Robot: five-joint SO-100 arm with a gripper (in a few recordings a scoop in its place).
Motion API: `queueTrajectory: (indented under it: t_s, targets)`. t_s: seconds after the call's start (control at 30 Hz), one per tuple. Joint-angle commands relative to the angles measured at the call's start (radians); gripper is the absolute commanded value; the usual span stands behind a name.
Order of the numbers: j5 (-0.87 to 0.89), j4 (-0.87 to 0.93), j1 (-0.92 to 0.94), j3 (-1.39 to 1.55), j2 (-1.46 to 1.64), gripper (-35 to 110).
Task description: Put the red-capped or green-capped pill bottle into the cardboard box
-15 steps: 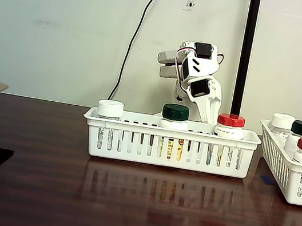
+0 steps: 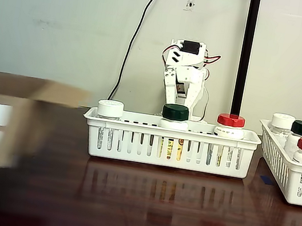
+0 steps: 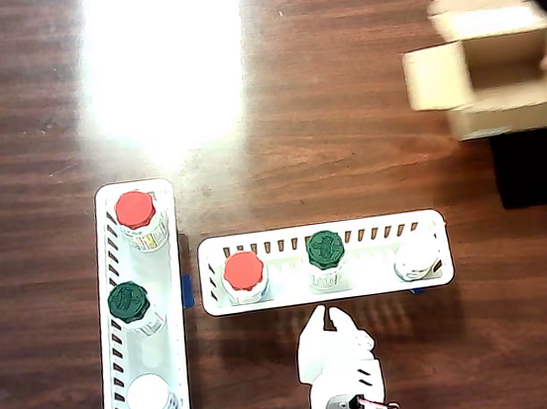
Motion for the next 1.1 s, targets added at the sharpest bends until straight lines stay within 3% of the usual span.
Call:
queueTrajectory:
  t_s: [0.0, 0.77, 1.07]
  targets:
    - [0.018, -0.020, 0.052, -0.002, 0.087, 1]
    - [-0.011, -0.049, 0.040, -0.032, 0.087, 1]
    - [-0.074, 0.152, -0.091, -0.288, 0.083, 2]
